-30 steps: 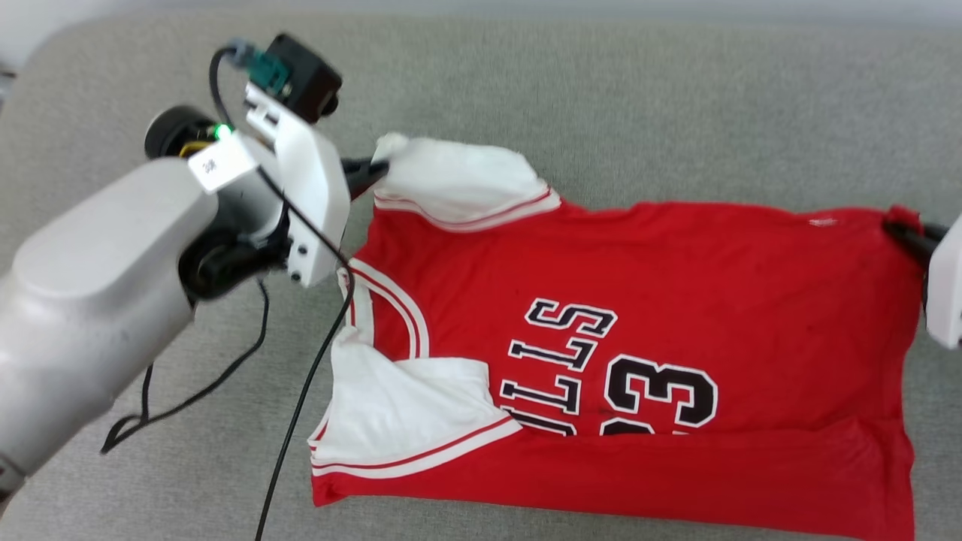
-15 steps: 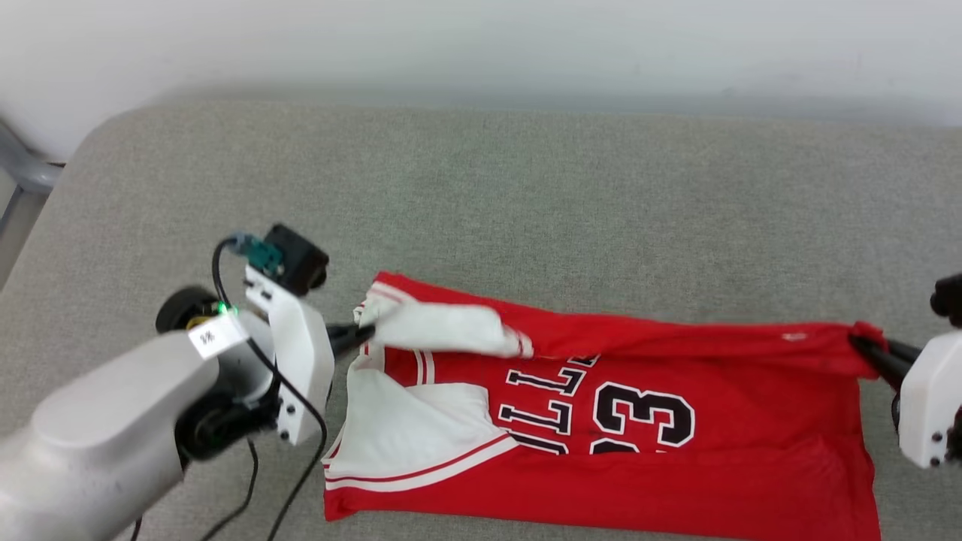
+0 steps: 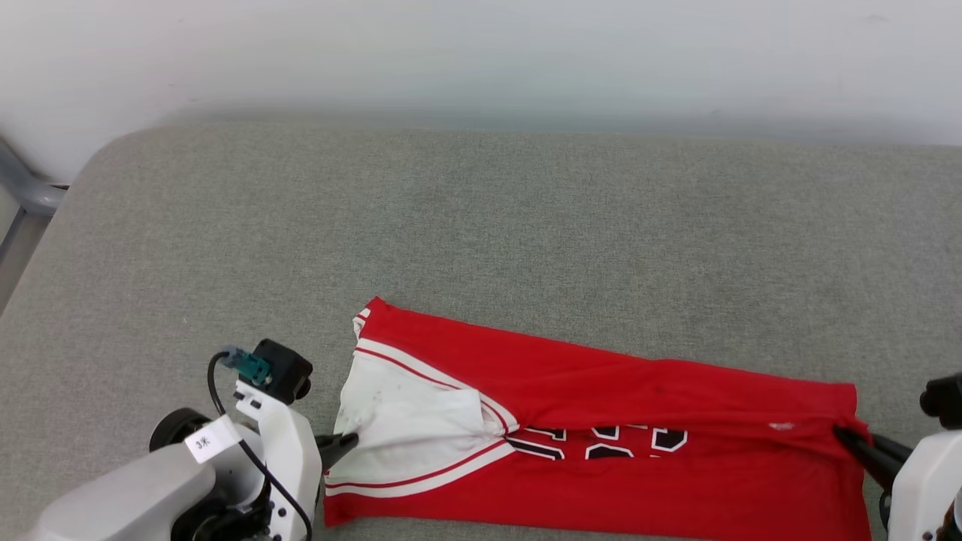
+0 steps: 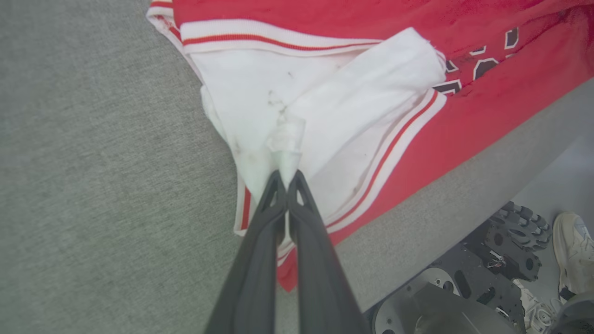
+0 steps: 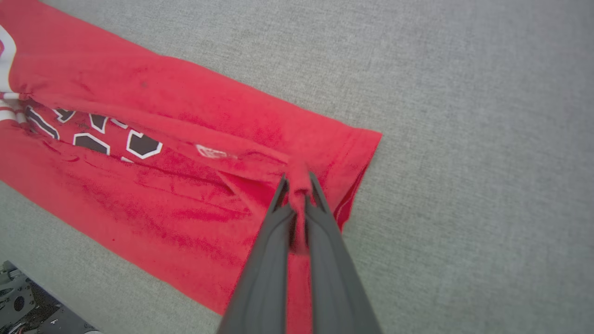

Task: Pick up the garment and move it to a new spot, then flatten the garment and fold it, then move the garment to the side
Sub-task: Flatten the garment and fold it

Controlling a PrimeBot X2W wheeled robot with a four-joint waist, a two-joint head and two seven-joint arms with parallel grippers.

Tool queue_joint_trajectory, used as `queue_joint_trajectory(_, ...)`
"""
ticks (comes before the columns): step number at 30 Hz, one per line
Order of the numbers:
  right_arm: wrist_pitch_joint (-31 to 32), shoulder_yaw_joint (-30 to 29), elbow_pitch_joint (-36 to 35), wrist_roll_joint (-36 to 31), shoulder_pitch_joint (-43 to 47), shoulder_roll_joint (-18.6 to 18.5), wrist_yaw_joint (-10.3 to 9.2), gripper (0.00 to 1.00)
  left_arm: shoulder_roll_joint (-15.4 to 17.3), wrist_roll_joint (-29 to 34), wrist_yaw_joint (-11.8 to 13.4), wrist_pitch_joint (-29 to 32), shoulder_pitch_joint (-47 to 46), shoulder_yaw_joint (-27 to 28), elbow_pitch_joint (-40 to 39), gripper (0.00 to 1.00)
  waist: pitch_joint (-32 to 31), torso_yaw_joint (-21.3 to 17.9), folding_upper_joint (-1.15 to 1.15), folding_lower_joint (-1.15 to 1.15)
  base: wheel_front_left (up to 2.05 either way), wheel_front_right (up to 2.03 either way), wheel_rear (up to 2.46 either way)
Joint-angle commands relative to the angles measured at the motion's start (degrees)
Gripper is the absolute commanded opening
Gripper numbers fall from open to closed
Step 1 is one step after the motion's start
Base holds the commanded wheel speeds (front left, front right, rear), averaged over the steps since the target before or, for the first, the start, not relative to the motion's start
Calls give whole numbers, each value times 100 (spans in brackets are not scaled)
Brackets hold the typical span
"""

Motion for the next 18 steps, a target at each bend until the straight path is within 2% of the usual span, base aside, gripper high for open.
queue_joint_trajectory(1, 34, -51, -46, -6, 194, 85, -5, 0, 4, -1, 50, -21, 176, 3, 2, 0, 6, 2, 0, 1, 0, 0, 0)
queue_joint_trajectory(14, 223, 25, 446, 65, 414, 460, -5, 0, -352, 9, -19, -288, 524, 64, 500, 0, 109, 12, 0, 1, 0, 0, 0)
queue_joint_trajectory(15, 209, 35, 481, 85, 408, 475, -5, 1, -372, 42, 5, -390, 537, 94, 538, 3, 89, 11, 0, 1, 0, 0, 0)
queue_joint_trajectory(16, 175, 1, 507, 108, 391, 471, -5, 44, -383, 64, 61, -507, 549, 126, 573, 88, 70, 7, 0, 1, 0, 0, 0)
queue_joint_trajectory(17, 135, -51, 525, 109, 364, 445, -5, 100, -390, 145, 116, -654, 547, 157, 598, 100, 44, 2, 0, 1, 0, 0, 0)
queue_joint_trajectory(18, 101, -89, 502, 150, 342, 435, -5, 100, -395, 212, 181, -835, 546, 204, 609, 100, 16, -2, 0, 1, 0, 0, 0)
